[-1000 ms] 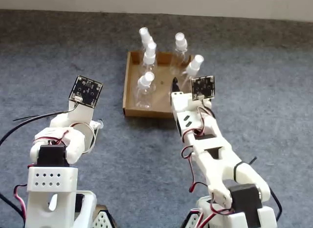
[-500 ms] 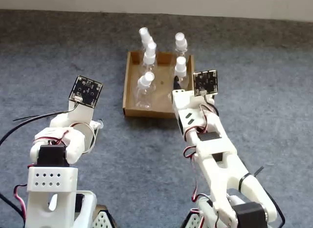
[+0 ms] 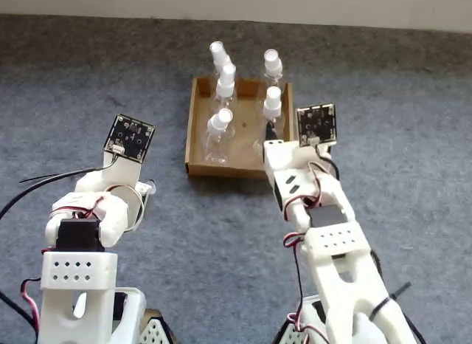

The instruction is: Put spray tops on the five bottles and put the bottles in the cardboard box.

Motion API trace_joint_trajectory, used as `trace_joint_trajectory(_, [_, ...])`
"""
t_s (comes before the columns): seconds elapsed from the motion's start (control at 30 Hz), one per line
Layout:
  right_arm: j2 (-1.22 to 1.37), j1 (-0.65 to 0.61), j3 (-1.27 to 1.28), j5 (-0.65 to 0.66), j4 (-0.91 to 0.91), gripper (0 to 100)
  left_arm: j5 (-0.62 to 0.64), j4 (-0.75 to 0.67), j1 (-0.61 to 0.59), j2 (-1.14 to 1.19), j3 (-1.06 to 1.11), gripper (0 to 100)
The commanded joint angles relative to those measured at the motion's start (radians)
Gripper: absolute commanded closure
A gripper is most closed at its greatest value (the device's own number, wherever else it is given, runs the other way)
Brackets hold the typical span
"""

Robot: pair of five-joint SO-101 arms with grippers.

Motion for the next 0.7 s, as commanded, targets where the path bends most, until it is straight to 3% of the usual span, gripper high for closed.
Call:
trace_joint_trajectory(0.0, [-0.140,0.012,-0.050,0.006,0.107,67.9,0.012,-0.012,-0.008,-0.018,-0.013,83])
trace_joint_trajectory(0.27, [-0.446,0.015,0.097,0.009,0.338,86.9,0.014,0.023,-0.010,-0.254,0.039,83])
trace_joint_trajectory(0.53, [-0.849,0.018,0.372,0.011,0.536,87.8,0.009,0.018,-0.107,-0.657,0.259,84])
trace_joint_trajectory(0.67, [-1.081,0.012,0.467,0.049,0.676,88.2,0.009,0.017,-0.140,-0.782,0.351,100])
